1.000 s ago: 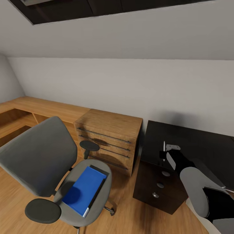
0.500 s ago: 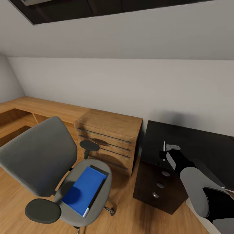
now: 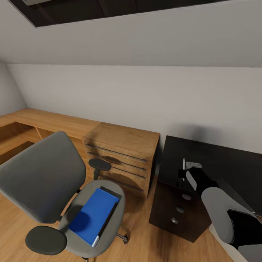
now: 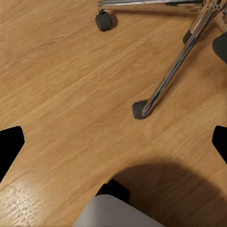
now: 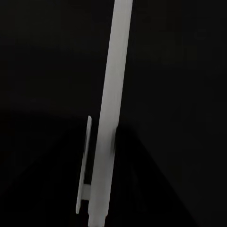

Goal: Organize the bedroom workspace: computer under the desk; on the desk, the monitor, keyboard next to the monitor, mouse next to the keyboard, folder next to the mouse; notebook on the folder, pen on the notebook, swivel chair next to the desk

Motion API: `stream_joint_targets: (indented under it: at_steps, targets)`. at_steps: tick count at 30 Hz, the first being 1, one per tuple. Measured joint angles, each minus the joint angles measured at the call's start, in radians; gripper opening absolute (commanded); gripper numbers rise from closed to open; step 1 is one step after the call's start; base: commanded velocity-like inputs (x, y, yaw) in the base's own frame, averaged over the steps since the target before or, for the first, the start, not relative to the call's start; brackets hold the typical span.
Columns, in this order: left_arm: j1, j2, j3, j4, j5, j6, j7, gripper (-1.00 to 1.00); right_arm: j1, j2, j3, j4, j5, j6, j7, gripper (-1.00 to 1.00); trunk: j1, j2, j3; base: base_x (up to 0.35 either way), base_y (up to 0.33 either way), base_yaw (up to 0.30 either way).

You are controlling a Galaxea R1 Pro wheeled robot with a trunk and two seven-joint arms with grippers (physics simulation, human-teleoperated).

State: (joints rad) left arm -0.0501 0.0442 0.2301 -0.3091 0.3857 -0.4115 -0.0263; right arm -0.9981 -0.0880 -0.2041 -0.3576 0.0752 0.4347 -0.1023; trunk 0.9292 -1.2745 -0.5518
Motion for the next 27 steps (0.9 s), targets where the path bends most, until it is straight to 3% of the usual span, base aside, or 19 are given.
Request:
stream_joint_targets:
  at_steps: [25, 26, 27]
  targets:
    - [0.0, 0.0, 0.002, 0.0, 0.0, 0.0, 0.0, 1.0, 0.0, 0.0, 0.0, 0.008, 0.0, -0.001, 0.0, -1.0, 0.0, 0.0, 0.0, 0.02, 0.0, 0.0]
    - [0.0, 0.0, 0.001, 0.0, 0.0, 0.0, 0.0, 1.0, 0.0, 0.0, 0.0, 0.008, 0.0, -0.001, 0.0, 1.0, 0.0, 0.0, 0.0, 0.0, 0.0, 0.0]
    - [0.0, 0.0, 0.002, 0.0, 0.0, 0.0, 0.0, 1.0, 0.0, 0.0, 0.0, 0.008, 0.0, -0.001, 0.0, 1.0, 0.0, 0.0, 0.0, 0.0, 0.0, 0.0]
